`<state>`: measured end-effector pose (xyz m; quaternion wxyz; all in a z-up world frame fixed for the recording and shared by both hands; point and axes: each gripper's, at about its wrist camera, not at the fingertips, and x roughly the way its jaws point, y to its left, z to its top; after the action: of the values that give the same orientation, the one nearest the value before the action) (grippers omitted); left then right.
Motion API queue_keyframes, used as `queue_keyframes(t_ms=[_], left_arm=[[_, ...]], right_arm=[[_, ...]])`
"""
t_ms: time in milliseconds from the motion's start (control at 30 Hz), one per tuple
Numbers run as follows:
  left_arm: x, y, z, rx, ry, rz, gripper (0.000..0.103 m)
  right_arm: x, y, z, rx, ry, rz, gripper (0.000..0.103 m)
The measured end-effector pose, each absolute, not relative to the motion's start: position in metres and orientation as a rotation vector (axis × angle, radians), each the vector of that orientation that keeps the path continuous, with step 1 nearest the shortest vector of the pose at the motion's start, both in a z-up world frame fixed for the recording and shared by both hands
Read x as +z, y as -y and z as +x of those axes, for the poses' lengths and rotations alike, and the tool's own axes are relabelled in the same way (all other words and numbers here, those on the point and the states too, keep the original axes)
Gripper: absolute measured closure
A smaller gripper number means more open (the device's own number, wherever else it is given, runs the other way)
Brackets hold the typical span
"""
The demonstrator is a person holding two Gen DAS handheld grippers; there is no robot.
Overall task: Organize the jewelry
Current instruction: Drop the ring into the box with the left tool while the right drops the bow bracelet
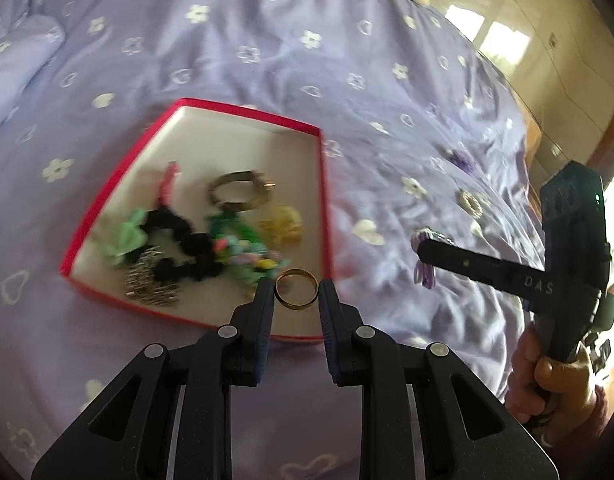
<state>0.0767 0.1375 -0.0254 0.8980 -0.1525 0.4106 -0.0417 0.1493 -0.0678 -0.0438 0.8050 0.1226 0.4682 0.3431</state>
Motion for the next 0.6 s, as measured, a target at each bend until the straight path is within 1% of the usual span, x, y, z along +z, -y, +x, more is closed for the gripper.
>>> queue_keyframes(t_ms=[200, 600], left_arm=[[-0.028, -0.167, 0.066, -0.031, -0.839, -0.346, 0.083], [-0.036, -0.199, 0.062, 0.024, -0.835, -0.385, 0.083]], right_arm=[[-0.045, 0.038, 0.14, 0.782, -1.021, 0.225, 0.097], [-0.046, -0.012, 0.136, 0.846, -1.045, 0.15, 0.097]])
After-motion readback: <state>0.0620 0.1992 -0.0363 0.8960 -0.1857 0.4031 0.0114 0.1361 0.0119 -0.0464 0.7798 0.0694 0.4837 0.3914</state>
